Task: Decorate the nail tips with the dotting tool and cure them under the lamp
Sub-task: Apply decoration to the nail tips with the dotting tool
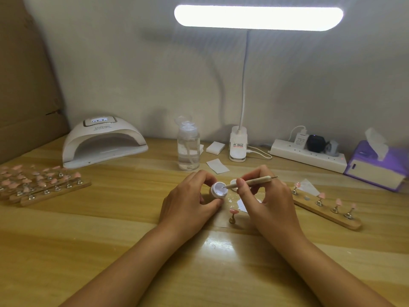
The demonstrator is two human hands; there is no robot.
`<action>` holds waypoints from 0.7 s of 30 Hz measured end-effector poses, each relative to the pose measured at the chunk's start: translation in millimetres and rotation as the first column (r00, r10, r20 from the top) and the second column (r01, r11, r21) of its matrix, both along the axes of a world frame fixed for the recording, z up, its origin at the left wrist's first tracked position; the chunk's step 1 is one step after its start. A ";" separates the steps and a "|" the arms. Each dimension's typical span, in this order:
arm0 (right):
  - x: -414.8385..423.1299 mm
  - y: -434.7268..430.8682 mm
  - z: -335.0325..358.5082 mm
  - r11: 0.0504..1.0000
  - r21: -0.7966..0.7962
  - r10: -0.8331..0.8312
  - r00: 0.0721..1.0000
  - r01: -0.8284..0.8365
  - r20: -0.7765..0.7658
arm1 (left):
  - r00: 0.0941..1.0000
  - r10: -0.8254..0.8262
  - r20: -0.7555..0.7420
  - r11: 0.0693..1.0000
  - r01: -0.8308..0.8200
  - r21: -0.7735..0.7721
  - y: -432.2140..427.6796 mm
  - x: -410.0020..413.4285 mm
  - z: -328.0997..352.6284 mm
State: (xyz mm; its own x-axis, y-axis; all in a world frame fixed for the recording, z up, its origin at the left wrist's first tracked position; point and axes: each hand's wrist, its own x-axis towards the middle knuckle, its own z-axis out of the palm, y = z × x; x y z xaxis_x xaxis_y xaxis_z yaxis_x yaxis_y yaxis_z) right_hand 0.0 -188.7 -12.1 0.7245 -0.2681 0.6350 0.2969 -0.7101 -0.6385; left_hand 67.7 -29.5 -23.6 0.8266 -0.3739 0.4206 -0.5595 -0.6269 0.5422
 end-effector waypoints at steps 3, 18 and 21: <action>-0.8 0.7 0.3 1.000 -0.006 0.000 1.000 0.000 0.006 | 1.000 0.005 -0.003 1.000 -0.005 0.003 0.1 -0.4 0.1; -8.7 -0.9 9.6 0.993 0.119 -0.002 0.992 -0.013 0.123 | 0.995 0.064 -0.081 0.998 -0.063 0.015 1.2 3.8 -2.6; -9.3 -5.2 17.3 0.948 0.311 0.038 0.995 -0.063 0.087 | 0.993 0.070 -0.094 0.997 -0.066 0.045 1.1 2.5 -1.9</action>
State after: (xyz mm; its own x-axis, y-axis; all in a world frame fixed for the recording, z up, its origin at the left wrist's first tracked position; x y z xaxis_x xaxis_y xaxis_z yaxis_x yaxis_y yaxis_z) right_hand -9.3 -193.9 5.2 0.6934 -0.4266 0.5806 0.3856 -0.4609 -0.7993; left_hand 70.1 -28.4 -25.5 0.8861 -0.3312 0.3242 -0.4621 -0.6847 0.5636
